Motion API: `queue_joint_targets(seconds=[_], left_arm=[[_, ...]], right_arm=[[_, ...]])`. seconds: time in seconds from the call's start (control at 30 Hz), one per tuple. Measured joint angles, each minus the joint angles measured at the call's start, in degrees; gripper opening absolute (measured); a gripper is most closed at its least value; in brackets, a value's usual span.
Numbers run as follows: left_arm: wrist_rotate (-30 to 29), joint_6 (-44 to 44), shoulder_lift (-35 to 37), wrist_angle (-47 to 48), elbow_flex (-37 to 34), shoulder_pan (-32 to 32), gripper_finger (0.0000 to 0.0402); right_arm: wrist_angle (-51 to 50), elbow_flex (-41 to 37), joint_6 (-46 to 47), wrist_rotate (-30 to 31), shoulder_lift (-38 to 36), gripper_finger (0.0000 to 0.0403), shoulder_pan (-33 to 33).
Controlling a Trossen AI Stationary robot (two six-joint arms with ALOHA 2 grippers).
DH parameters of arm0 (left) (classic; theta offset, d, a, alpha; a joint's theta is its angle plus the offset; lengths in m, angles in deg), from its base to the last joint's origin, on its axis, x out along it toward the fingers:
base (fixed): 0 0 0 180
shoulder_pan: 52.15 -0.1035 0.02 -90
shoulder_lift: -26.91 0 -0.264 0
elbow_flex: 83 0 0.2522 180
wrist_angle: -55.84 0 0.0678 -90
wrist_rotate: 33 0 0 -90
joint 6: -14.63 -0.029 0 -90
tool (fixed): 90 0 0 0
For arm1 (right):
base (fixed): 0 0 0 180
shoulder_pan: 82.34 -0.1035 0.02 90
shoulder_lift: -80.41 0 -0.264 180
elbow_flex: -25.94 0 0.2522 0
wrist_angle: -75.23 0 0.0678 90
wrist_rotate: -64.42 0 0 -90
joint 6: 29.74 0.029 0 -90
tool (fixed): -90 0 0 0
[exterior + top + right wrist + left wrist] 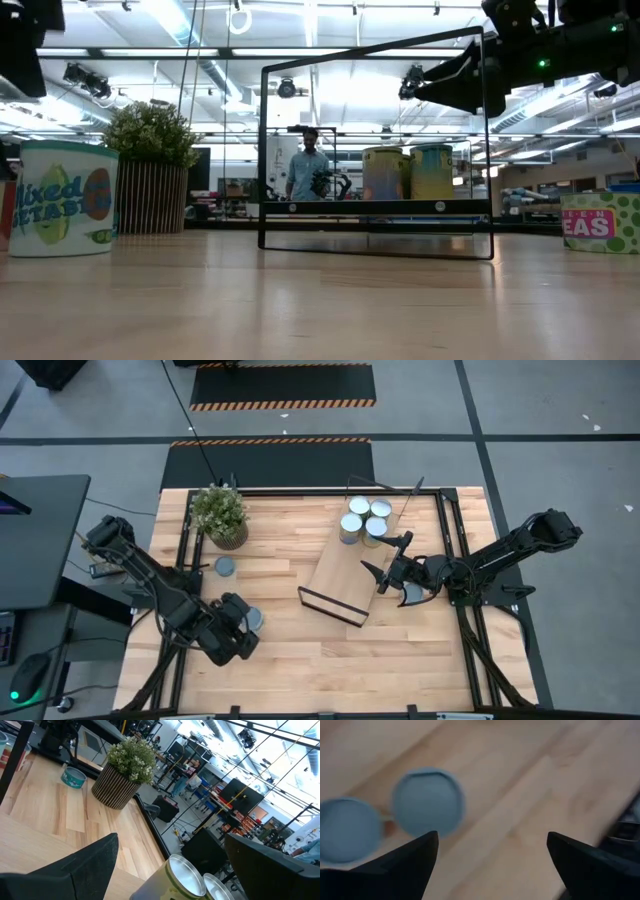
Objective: Pick and place cans onto a shelf
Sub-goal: Put the canned mixed vegetables on the shelf
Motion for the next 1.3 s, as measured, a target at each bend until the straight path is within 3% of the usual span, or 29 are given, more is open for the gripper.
queue_joint_targets(seconds=[0.2,0.37,0.53,0.93,1.3], left_arm=[[3.8,0.0,0.0,-2.8,0.0,0.4,0.0378],[8.5,0.3,0.0,2.8,0.0,0.5,0.0378],[8.6,-0.9,-2.8,9.5,0.0,0.4,0.0378],[6.6,-15.1,-13.4,9.2,0.0,0.4,0.0378],[2.3,-12.0,-14.5,7.7,0.0,-2.8,0.0378]], right_arm=[[0.0,0.0,0.0,0.0,0.0,0.0372,0.0],[0.0,0.0,0.0,0.0,0.0,0.0372,0.0],[0.0,0.0,0.0,0.0,0.0,0.0372,0.0],[0.0,0.0,0.0,-0.1,0.0,0.0372,0.0],[0.0,0.0,0.4,-0.2,0.0,0.0372,0.0]])
